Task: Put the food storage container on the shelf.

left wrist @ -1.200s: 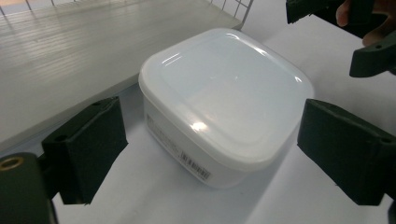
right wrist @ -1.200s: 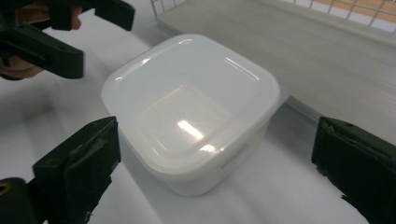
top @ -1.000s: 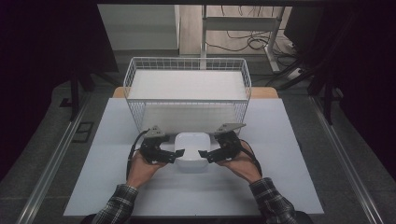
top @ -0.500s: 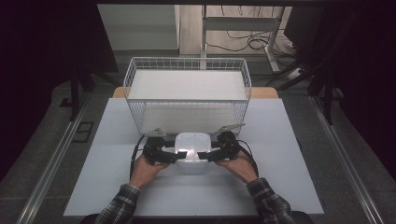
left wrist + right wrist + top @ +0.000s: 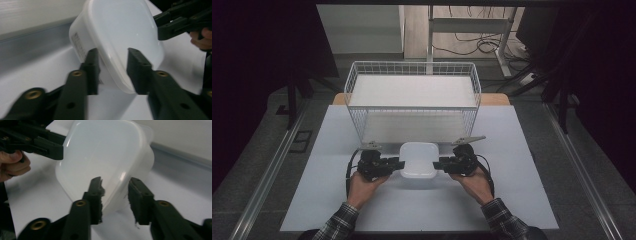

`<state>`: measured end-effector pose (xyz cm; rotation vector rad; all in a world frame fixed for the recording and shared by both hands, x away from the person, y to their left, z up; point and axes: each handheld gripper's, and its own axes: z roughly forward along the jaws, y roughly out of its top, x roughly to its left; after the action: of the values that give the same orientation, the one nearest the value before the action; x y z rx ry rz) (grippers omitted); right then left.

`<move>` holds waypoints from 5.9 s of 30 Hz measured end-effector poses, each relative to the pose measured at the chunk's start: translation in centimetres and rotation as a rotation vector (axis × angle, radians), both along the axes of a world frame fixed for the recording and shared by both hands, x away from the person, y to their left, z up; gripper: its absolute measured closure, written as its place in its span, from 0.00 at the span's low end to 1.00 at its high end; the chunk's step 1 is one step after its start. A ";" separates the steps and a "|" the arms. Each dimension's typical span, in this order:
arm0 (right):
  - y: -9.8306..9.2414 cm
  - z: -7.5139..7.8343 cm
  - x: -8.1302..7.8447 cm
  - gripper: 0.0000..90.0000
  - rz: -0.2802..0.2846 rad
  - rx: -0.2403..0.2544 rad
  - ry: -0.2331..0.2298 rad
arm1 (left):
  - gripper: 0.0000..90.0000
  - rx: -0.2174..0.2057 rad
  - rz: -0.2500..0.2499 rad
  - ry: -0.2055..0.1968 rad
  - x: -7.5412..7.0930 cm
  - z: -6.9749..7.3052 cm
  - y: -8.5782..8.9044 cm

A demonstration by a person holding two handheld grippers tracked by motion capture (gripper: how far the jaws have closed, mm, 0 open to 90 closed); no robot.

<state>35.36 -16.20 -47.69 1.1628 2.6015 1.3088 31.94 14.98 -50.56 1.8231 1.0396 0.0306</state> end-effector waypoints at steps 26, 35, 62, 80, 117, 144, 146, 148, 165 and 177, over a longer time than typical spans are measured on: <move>0.9 1.3 1.7 0.86 -0.098 0.043 -0.183 | 0.87 0.018 0.104 -0.078 2.7 1.7 0.5; 1.6 0.5 4.0 0.86 -0.118 0.032 -0.165 | 0.87 0.040 0.125 -0.048 4.9 1.0 0.6; 2.2 -0.2 7.2 0.69 -0.192 0.032 -0.214 | 0.69 0.112 0.209 -0.126 7.9 1.5 -0.3; 1.7 1.5 6.4 0.99 -0.126 0.032 -0.252 | 0.32 0.123 0.179 -0.243 5.3 1.9 -0.1; 4.4 -0.8 2.2 0.98 0.055 -0.011 -0.240 | 0.04 0.225 0.131 -0.321 -7.1 -1.0 1.9; 7.4 -2.4 6.0 0.98 0.041 -0.080 -0.244 | 0.05 0.230 0.153 -0.301 -8.1 -1.4 2.7; 7.5 -2.4 6.3 0.98 0.041 -0.085 -0.250 | 0.05 0.227 0.150 -0.298 -8.1 -1.4 2.7; 7.5 -2.5 6.6 0.98 0.040 -0.090 -0.256 | 0.05 0.223 0.147 -0.294 -8.0 -1.4 2.7; 8.0 -2.6 9.1 0.98 -0.002 -0.107 -0.256 | 0.06 0.183 0.132 -0.266 -7.8 -1.5 2.9; 8.2 -2.7 9.3 0.93 0.000 -0.113 -0.251 | 0.07 0.162 0.123 -0.235 -7.8 -1.4 3.0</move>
<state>44.69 -8.03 -50.35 0.9160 2.4583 1.2023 24.15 18.00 -51.98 1.8449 1.0029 0.4037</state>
